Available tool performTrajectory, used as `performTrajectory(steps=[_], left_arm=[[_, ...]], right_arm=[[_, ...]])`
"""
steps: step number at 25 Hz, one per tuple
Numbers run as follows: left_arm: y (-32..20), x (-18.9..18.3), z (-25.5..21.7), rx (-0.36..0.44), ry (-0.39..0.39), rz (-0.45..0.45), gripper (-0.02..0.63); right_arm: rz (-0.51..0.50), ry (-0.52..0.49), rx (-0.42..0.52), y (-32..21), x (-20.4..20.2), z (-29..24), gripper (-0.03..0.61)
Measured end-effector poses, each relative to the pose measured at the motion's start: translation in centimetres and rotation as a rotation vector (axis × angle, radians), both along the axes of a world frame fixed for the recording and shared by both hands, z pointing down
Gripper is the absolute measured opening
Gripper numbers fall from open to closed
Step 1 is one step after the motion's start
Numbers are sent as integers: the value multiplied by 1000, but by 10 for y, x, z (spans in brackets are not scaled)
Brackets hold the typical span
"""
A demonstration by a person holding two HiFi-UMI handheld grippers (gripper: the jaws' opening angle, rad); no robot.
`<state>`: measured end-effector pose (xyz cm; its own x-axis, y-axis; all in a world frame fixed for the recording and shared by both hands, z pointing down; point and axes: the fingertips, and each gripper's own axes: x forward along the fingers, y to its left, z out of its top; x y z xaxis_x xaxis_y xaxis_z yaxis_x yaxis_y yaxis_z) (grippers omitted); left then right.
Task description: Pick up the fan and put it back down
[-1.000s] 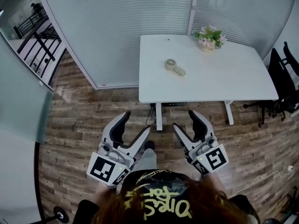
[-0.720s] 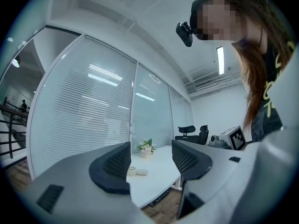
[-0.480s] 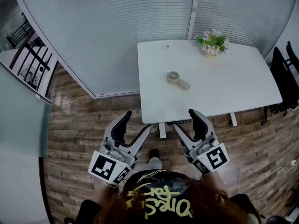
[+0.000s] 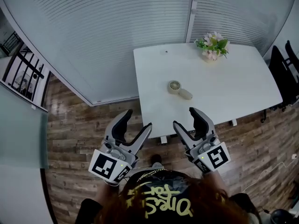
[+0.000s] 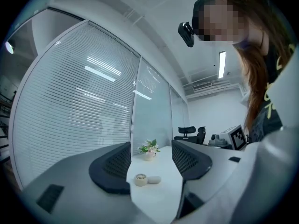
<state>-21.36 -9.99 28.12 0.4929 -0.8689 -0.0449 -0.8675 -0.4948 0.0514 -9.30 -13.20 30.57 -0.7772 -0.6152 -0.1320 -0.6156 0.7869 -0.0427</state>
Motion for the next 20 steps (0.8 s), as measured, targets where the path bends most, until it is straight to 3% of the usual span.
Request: performTrajectory(steps=[9,20], left_arm=[[-34,-12,5,-14,-4,55,264],[-48,-12,13,-37,-6,53,259]], right_arm=[[43,2,-13,-28,-13,3,259],[74,35,6,-51,6,4,258]])
